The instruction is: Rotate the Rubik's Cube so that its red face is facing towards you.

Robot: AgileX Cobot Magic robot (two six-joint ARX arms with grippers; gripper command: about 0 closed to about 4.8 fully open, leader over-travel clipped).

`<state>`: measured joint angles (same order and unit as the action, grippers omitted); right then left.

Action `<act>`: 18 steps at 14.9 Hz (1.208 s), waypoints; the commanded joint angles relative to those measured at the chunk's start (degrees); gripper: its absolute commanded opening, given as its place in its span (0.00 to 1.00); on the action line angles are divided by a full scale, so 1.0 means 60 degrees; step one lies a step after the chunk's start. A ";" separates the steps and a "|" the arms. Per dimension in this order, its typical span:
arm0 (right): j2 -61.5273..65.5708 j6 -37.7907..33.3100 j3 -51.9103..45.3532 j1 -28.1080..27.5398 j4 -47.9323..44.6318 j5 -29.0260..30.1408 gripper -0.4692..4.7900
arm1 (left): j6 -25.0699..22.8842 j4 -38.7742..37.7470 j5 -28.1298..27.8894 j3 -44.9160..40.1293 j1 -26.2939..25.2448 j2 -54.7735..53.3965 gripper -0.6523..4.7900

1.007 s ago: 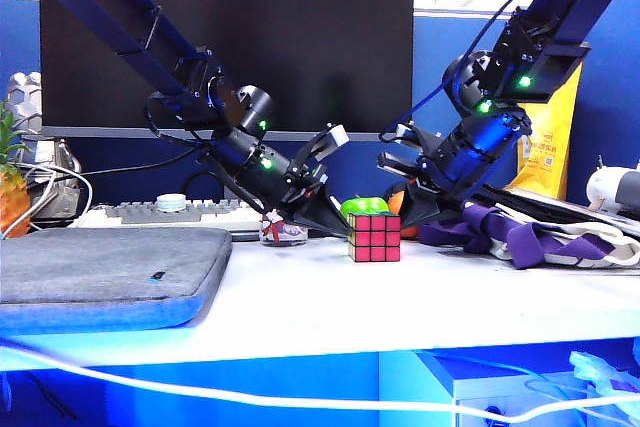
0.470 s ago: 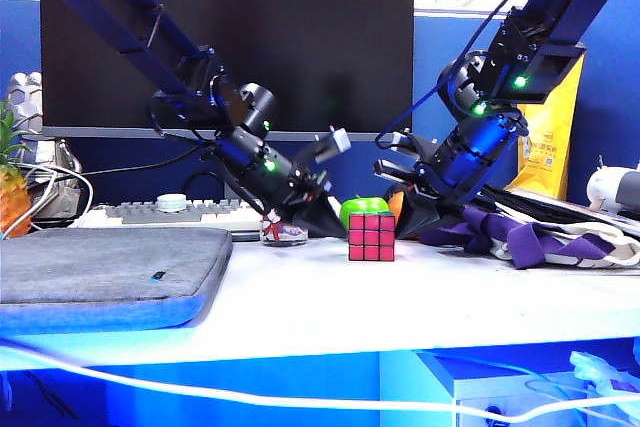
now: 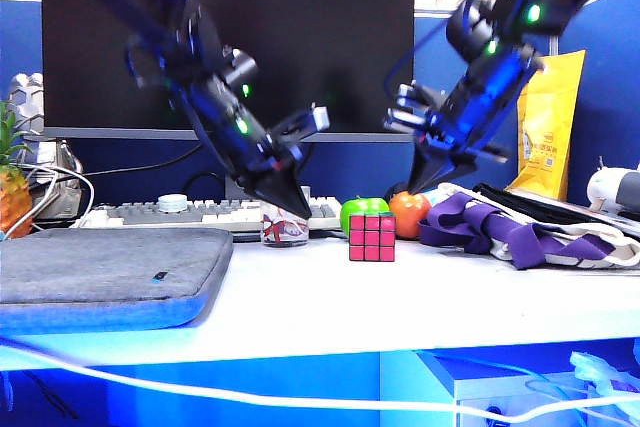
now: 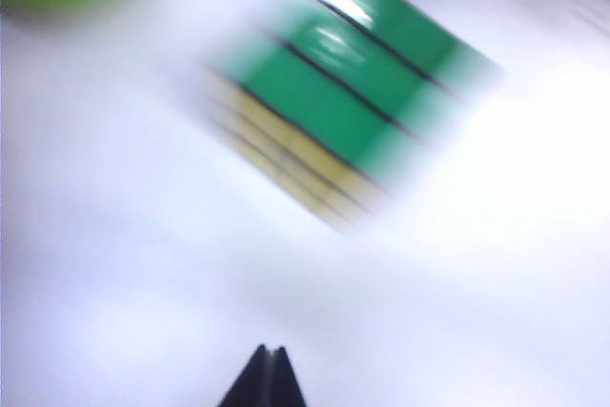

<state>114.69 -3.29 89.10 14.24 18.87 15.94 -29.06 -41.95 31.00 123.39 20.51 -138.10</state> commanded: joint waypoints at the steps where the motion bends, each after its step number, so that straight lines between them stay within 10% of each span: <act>1: -0.1246 0.0062 -0.0401 0.0066 0.0627 -0.0131 0.09 | -0.0758 -0.1796 0.0200 0.0040 0.0386 0.0929 0.11; 10: -0.6054 -0.0466 -0.3934 0.0219 0.0237 -0.0109 0.09 | 0.0576 -0.3377 -0.2594 -0.0874 0.1049 0.4568 0.11; 18: -1.1766 -0.0710 -0.8426 0.1759 -0.1985 -0.2058 0.09 | 0.2692 0.2783 -0.4218 -1.1719 0.1064 1.3799 0.11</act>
<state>45.12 -7.05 40.93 23.51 9.74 4.03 -15.35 -28.77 5.89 54.87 26.79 -57.45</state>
